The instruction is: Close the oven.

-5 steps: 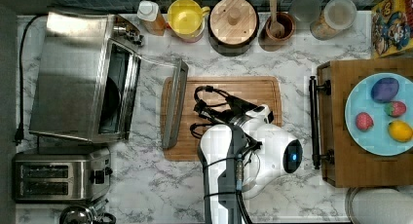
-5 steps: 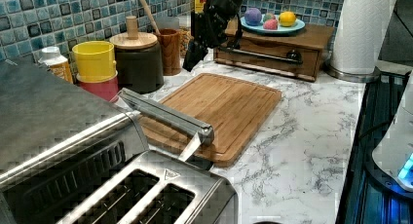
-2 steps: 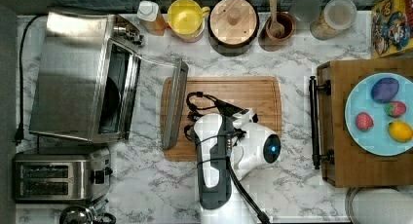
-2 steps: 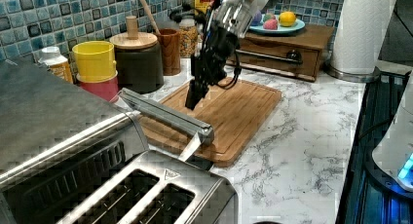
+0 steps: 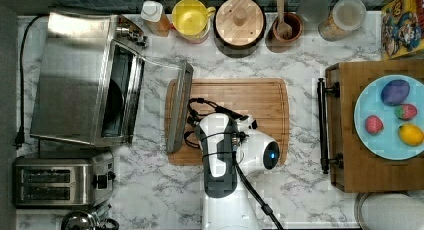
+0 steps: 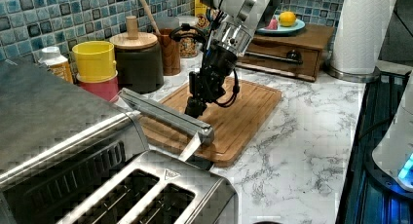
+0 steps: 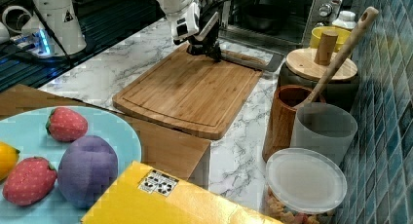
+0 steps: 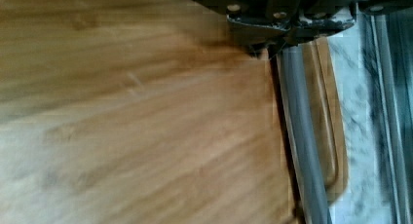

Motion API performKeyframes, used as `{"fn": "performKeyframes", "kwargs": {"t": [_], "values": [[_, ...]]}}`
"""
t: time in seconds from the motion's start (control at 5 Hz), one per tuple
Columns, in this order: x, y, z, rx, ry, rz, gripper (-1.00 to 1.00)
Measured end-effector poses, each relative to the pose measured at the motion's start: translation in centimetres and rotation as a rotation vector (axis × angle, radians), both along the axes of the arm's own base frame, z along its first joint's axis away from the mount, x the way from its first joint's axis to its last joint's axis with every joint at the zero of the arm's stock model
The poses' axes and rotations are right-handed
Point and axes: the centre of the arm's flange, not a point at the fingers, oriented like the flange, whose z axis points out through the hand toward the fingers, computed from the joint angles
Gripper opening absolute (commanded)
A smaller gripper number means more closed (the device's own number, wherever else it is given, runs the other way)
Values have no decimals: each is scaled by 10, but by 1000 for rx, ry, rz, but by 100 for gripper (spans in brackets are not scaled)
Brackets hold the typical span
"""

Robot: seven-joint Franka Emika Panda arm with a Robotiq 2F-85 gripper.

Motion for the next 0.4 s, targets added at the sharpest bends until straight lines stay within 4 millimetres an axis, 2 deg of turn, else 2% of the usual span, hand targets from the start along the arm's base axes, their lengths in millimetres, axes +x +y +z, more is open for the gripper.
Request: {"fn": "performKeyframes", "kwargs": {"t": [0.2,0.4], "values": [[3,-7,6,-11,-40,1,-100],[10,-4,12,-10,-59,6,-100]]}}
